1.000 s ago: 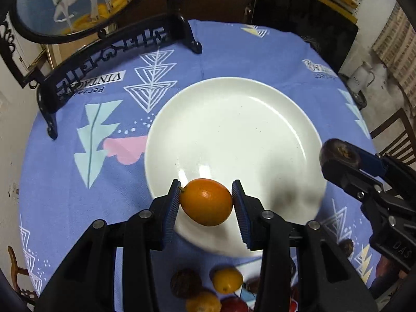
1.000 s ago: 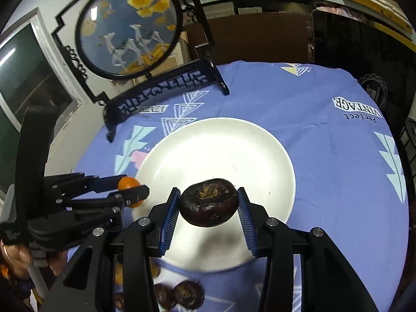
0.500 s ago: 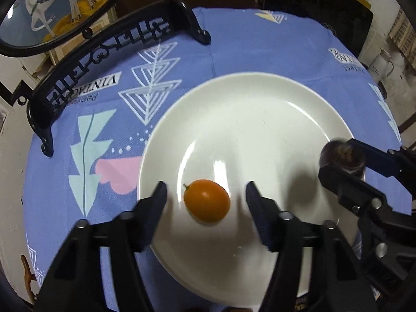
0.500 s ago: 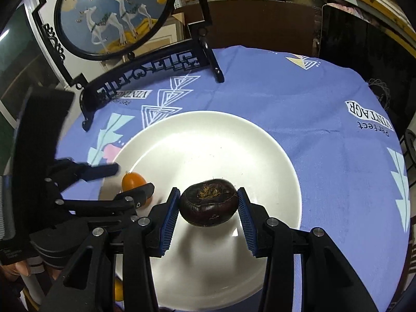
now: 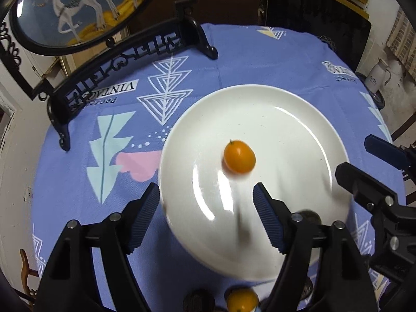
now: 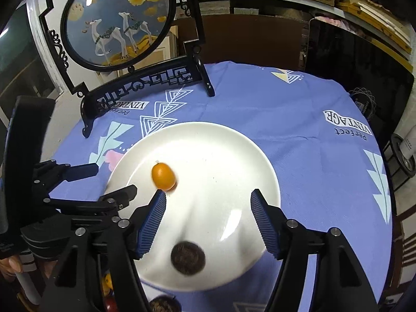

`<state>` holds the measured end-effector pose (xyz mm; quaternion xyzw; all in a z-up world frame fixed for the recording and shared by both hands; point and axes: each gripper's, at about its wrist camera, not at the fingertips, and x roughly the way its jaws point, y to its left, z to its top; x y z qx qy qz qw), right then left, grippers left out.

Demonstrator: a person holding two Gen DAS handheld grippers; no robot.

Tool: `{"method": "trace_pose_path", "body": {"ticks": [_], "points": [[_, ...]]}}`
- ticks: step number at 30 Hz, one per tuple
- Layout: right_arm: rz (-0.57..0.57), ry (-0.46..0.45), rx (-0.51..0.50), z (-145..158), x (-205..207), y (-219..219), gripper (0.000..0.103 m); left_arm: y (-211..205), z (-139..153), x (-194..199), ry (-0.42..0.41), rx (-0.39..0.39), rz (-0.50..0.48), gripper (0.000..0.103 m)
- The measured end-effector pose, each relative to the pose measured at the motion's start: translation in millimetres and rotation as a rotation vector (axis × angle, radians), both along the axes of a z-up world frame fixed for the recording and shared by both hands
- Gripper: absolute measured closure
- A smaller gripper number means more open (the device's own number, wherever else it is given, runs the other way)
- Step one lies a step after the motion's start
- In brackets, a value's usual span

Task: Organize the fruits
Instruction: 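Grasp an orange tomato with the right tool while the left grasps a kumquat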

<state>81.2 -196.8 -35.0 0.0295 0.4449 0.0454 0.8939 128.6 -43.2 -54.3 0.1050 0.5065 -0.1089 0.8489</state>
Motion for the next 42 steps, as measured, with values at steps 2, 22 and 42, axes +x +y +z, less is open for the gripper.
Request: {"method": "trace_pose_path", "body": {"ticks": [2,22,42], "points": [[-0.005,-0.009,-0.006,5,-9,1,0.033,1,6,-8,-0.011,-0.006,-0.003,0.028],[-0.006,-0.116,0.013,17,-190,-31,0.016,60,30,-131,-0.09,-0.083,-0.013,0.012],[0.117,0.189,-0.032,-86,-201,-10,0.042,29,-66,-229,0.153,-0.084,-0.201,0.012]]}}
